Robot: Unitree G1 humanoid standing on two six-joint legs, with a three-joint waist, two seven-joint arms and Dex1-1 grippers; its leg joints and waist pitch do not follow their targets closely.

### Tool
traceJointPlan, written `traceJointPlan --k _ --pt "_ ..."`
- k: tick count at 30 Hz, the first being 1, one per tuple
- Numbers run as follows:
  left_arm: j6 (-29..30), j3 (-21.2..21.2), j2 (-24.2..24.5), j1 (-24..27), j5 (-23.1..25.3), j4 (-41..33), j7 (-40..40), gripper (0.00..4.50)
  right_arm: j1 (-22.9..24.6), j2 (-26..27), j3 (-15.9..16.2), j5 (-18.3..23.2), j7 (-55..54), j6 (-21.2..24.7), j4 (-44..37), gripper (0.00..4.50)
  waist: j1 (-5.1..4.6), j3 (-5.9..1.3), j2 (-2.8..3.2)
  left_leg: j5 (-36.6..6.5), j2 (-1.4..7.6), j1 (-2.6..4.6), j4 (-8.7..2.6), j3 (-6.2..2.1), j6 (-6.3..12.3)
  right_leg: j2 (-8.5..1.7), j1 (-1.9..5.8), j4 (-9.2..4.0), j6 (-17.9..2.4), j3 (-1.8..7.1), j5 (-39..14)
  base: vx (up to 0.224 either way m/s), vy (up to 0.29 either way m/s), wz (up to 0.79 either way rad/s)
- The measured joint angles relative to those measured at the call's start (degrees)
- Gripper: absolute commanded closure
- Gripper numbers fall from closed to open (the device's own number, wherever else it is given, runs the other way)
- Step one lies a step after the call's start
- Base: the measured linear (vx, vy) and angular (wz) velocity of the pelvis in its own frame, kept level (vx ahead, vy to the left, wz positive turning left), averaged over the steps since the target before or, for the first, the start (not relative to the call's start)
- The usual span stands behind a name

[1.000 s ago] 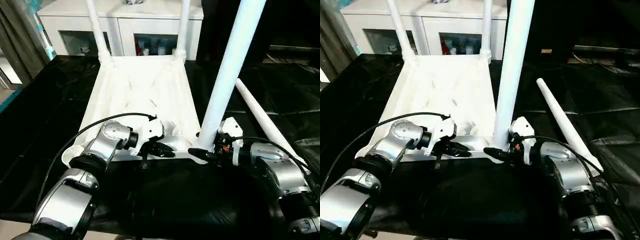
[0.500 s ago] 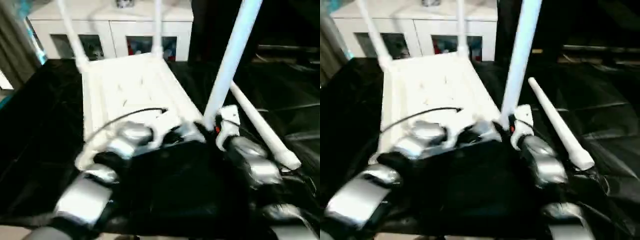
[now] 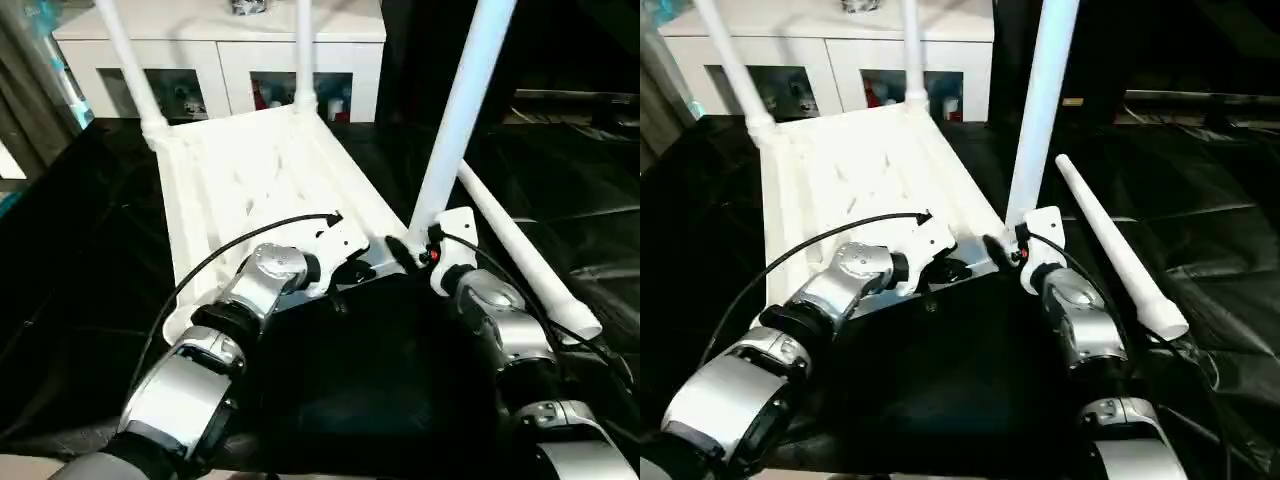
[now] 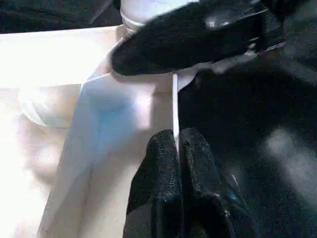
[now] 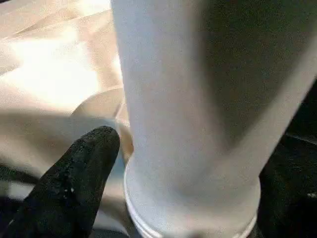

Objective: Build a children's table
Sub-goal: Rotate leg to tighten

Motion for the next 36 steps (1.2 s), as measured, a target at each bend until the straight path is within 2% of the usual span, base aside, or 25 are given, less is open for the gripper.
traceJointPlan --k 8,12,14,16,20,25,28,31,36 --pt "-3.1 -0.3 6.0 3.3 -2.2 -4.0 -15.6 4.5 4.2 -7.7 4.9 2.0 19.1 0.4 -7.6 0.61 1.12 0.0 0.0 0.0 0.02 -0.05 0.01 0.05 0.0 0.0 0.0 0.02 -0.2 0.07 0.1 0.0 0.0 0.0" --pt "-3.1 -0.5 7.1 3.7 -2.9 -5.0 -18.6 4.5 4.3 -8.1 5.5 2.6 22.5 1.8 -9.1 0.61 1.24 0.01 -0.01 0.0 0.02 -0.12 0.01 0.08 0.0 0.0 -0.01 0.03 -0.2 0.13 0.1 0.0 0.0 0.0" --pt "-3.1 -0.5 7.6 3.9 -3.1 -5.1 -19.7 4.5 4.4 -8.4 5.7 3.0 24.1 2.4 -9.3 0.95 1.38 0.02 -0.02 0.0 0.02 -0.14 0.01 0.08 0.0 0.0 -0.01 0.03 -0.2 0.14 0.1 0.0 0.0 0.0" --pt "-3.1 -0.5 7.7 3.9 -3.2 -5.2 -19.9 4.5 4.4 -8.4 6.0 3.5 24.5 2.6 -9.3 0.98 1.4 0.02 -0.03 0.0 0.02 -0.15 0.01 0.09 0.0 0.0 -0.01 0.03 -0.3 0.15 0.1 0.0 0.0 0.0" --pt "-3.0 -0.5 7.9 4.5 -3.2 -6.3 -20.1 4.5 4.7 -8.4 6.2 4.1 25.2 3.5 -10.1 1.42 1.44 0.03 -0.04 0.0 0.02 -0.15 0.0 0.09 0.0 0.0 -0.01 0.04 -0.2 0.15 0.1 0.0 0.0 0.0" --pt "-2.7 -0.5 8.0 4.7 -3.2 -6.5 -20.4 4.5 5.6 -8.0 6.1 4.3 24.8 4.3 -11.2 1.71 1.63 0.02 -0.04 0.0 0.02 -0.14 0.0 0.09 0.0 0.0 -0.01 0.04 -0.2 0.15 0.1 0.0 0.0 0.0" --pt "-2.2 -0.4 7.7 4.7 -2.9 -6.4 -17.9 4.5 5.5 -6.6 5.7 3.5 20.5 4.5 -10.7 1.75 1.44 0.02 -0.05 0.0 0.02 -0.1 0.01 0.09 0.0 0.0 -0.01 0.04 -0.1 0.16 0.1 0.0 0.0 0.0" --pt "-0.4 -0.1 4.5 2.6 -1.7 -3.6 -9.0 4.5 2.8 -2.7 3.4 1.1 7.8 4.4 -6.6 1.76 0.27 0.02 -0.17 0.0 -0.03 -0.04 0.04 0.09 -0.01 0.0 -0.03 -0.01 0.1 0.22 -0.1 0.0 0.0 0.0" --pt "6.0 1.0 -3.8 -1.6 -0.4 1.3 8.9 4.5 -3.5 5.4 -4.2 0.9 -16.4 4.9 2.6 1.77 -0.83 0.03 -0.19 0.0 -0.05 0.02 0.11 0.05 0.0 -0.01 0.03 -0.13 0.1 0.17 -0.1 0.0 0.0 0.0"
